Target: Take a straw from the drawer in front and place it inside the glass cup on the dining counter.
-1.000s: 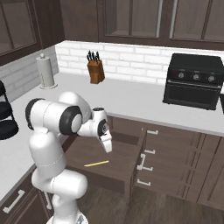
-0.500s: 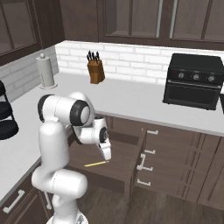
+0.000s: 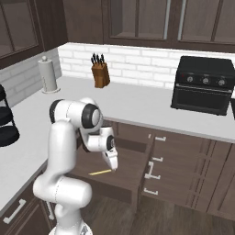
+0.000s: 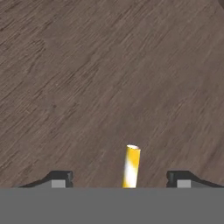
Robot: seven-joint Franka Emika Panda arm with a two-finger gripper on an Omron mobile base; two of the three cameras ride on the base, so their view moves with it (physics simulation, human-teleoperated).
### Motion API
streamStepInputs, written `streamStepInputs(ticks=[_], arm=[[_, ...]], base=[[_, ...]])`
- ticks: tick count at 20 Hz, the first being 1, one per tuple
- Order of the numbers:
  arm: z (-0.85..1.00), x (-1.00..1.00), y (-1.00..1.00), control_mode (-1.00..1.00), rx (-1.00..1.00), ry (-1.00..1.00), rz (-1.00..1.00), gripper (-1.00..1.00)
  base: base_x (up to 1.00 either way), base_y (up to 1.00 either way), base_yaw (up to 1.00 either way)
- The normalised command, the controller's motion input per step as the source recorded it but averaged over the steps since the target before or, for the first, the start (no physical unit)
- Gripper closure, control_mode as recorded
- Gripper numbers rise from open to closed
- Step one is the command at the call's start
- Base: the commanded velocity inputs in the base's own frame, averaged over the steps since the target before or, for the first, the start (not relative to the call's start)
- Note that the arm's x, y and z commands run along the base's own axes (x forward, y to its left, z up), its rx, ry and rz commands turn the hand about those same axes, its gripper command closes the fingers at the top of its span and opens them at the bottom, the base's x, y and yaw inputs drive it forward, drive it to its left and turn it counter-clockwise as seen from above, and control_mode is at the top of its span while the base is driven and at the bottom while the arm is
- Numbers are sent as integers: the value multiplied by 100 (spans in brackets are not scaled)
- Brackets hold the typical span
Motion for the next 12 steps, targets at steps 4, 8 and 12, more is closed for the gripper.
streamStepInputs(ticks=[4,8,12], arm=[[-26,29,-5,-100,1,6,0,-100],[-25,-14,-15,-100,1,2,0,-100],[-4,-64,-22,-100,3,-1,0,-100]], base=[[0,0,0],[0,0,0],[0,0,0]])
